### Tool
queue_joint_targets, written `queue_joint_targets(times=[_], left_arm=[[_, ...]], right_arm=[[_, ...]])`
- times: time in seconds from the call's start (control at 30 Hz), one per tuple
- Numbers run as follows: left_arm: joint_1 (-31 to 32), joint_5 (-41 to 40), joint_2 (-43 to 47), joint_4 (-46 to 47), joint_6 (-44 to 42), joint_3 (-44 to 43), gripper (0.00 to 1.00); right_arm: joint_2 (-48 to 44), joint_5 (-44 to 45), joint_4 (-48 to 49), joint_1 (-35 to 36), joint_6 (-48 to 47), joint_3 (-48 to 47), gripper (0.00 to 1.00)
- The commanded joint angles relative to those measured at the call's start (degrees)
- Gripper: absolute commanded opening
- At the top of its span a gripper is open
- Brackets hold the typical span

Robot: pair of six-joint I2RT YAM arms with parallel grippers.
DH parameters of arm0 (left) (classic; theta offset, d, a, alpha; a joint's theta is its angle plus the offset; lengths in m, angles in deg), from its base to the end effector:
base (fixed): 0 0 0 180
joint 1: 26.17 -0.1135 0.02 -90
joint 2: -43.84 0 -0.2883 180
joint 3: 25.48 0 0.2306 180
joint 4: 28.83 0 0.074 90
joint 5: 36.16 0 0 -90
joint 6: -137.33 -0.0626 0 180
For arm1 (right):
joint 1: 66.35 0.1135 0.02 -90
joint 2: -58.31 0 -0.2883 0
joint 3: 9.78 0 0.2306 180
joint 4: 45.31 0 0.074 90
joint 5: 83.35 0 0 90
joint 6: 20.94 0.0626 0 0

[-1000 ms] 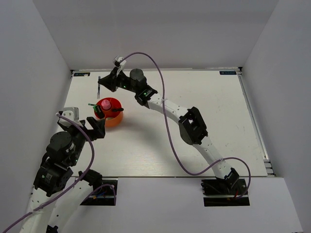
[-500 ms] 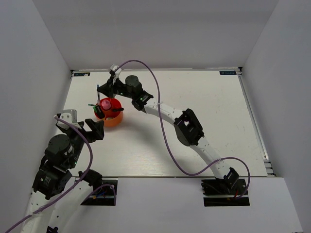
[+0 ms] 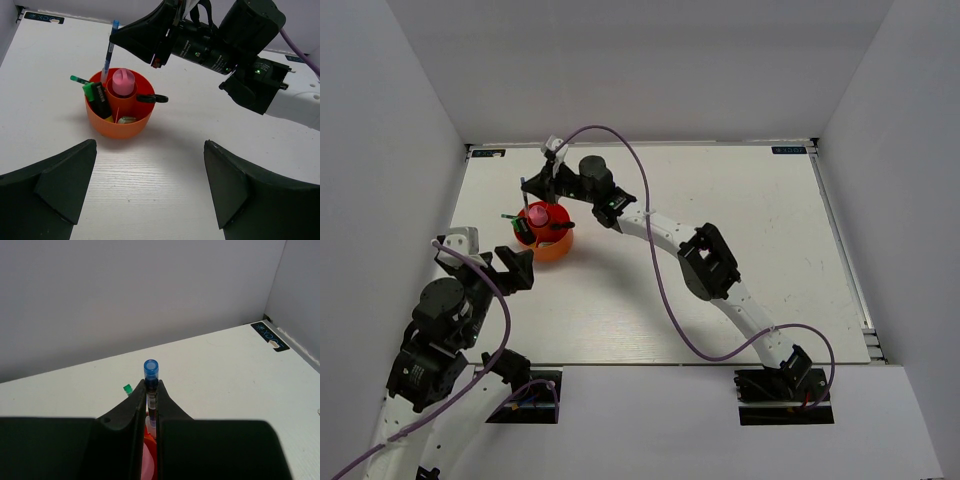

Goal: Sort the stationery into containers
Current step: Place the stationery into the container

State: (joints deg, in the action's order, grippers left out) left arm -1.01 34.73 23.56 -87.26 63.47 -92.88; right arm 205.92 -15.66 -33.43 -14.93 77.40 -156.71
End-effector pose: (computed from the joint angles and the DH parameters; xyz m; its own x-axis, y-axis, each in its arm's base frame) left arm 0.0422 0.0028 0.3563 -0.2014 -0.1956 -0.9598 0.0574 0.9758 -0.2109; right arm 0.3702 0.5022 0.2908 -0.0187 0.1917 -0.9813 -0.9629 0.2608 0.0693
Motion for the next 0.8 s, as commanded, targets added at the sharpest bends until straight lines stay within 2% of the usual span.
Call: queue_joint_targets(times=[0.0,0.77], left_arm=[[-0.3,-0.8,0.7,-0.3,0.0,0.3,0.99],[-0.4,-1.6,1.2,-1.5,-0.6,-0.2,0.99]], right_arm=[[-0.7,-2.4,1.2,-0.1,-2.6,0.7,0.00],[-0.2,-3.6,-0.4,-0.3,-4.2,2.1,0.02]])
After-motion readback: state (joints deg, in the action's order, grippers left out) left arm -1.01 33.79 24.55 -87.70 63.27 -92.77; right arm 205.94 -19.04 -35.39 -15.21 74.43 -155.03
